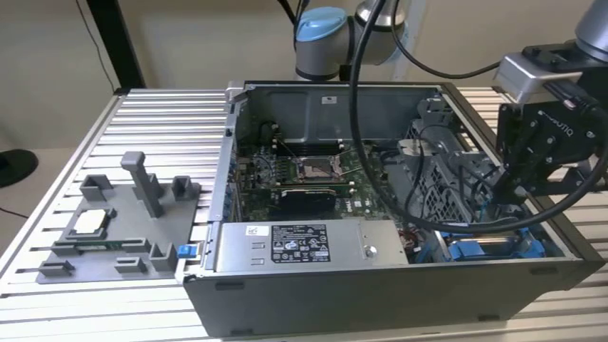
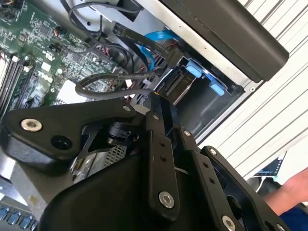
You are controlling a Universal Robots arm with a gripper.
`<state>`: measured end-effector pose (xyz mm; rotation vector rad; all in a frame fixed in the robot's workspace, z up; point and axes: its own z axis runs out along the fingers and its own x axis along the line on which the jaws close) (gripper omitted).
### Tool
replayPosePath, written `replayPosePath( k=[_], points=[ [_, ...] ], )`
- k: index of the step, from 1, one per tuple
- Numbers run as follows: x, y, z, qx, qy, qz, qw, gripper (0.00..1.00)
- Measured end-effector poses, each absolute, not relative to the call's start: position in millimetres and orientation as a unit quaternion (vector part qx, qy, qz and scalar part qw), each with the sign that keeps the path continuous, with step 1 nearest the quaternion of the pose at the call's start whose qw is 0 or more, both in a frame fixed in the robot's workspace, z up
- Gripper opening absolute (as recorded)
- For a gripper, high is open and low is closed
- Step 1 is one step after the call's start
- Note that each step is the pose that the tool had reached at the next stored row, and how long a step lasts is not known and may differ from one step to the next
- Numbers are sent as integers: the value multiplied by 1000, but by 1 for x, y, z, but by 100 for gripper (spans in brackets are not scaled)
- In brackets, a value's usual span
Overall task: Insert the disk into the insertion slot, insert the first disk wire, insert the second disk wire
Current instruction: 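Insert the first disk wire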
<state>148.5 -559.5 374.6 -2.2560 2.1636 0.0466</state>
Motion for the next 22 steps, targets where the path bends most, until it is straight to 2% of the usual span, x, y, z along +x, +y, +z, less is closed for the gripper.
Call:
replayPosePath(
  k=[8,14,22],
  points=[
    [150,-559,368,-701,713,12,4,0],
    [154,-559,367,-694,720,1,-9,0],
    [154,-559,366,-694,720,1,-11,0]
  ],
)
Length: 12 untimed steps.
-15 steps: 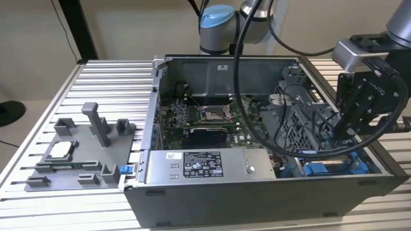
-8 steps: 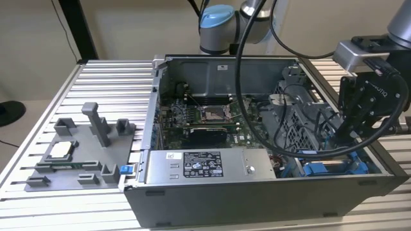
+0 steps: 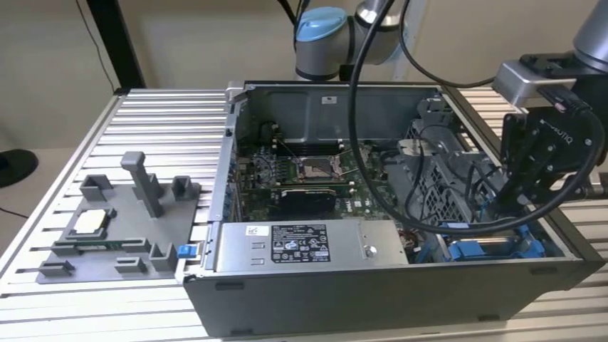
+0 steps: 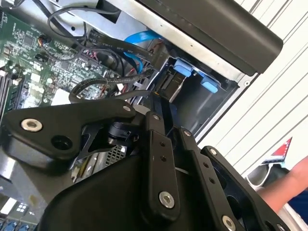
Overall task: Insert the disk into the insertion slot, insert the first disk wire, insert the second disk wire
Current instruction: 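Insert the first disk wire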
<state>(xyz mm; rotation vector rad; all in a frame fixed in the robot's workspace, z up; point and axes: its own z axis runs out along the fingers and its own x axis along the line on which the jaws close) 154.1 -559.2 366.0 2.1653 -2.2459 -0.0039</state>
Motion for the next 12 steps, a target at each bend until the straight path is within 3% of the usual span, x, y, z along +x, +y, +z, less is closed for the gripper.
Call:
replayPosePath(
  k=[12],
  points=[
    [157,-559,359,693,-721,-4,15,0]
  ],
)
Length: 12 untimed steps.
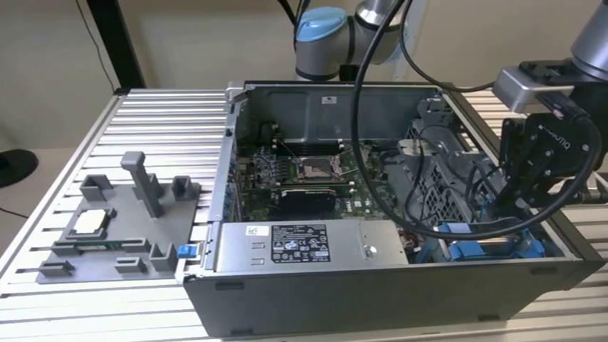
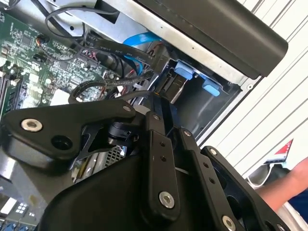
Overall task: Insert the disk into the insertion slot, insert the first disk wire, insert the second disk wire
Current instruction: 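Insert the first disk wire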
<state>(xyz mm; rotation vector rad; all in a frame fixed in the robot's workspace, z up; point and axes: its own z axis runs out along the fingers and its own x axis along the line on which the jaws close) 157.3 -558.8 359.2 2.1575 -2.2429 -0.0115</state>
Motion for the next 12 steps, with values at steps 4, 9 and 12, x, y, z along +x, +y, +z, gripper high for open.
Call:
replayPosePath(
  k=[4,9,12],
  points=[
    [157,-559,359,692,-722,-4,15,0],
    [157,-559,358,692,-722,-4,15,0],
    [157,-559,356,692,-722,-4,15,0]
  ],
)
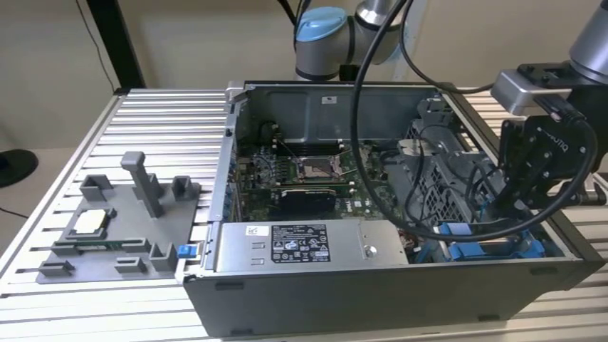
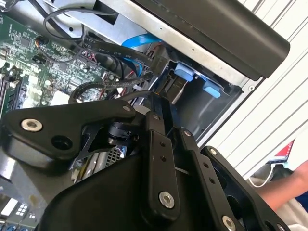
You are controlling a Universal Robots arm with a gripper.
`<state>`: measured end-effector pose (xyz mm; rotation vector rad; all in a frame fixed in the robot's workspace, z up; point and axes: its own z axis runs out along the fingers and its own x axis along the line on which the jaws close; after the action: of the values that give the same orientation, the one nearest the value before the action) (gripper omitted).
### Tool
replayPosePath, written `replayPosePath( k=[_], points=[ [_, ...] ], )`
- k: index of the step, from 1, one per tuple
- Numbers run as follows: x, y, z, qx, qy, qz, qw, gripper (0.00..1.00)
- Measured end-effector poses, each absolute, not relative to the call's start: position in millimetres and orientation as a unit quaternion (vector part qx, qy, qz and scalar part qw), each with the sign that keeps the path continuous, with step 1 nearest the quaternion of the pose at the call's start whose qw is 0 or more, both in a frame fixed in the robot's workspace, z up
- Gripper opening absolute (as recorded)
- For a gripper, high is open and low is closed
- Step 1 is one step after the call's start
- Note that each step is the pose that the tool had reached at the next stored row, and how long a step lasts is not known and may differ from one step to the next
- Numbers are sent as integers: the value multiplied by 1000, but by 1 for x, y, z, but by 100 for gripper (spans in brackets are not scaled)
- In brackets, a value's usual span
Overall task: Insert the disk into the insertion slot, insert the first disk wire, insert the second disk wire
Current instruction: 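Insert the first disk wire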
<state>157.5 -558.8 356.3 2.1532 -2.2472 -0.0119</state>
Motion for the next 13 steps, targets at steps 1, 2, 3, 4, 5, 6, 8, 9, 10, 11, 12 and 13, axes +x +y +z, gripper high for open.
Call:
replayPosePath(
  k=[1,2,3,4,5,6,8,9,10,11,12,13],
  points=[
    [158,-559,356,692,-722,-4,15,0],
    [158,-559,355,692,-722,-4,15,0],
    [158,-559,355,692,-722,-4,15,0],
    [159,-559,354,692,-722,-4,15,0],
    [160,-559,353,692,-722,-4,15,0],
    [160,-559,353,692,-722,-4,15,0],
    [162,-559,351,692,-722,-4,15,0],
    [162,-559,351,692,-722,-4,15,0],
    [162,-559,350,692,-722,-4,15,0],
    [162,-560,349,692,-722,-4,15,0],
    [162,-560,348,692,-722,-4,15,0],
    [163,-560,347,692,-722,-4,15,0]
  ],
)
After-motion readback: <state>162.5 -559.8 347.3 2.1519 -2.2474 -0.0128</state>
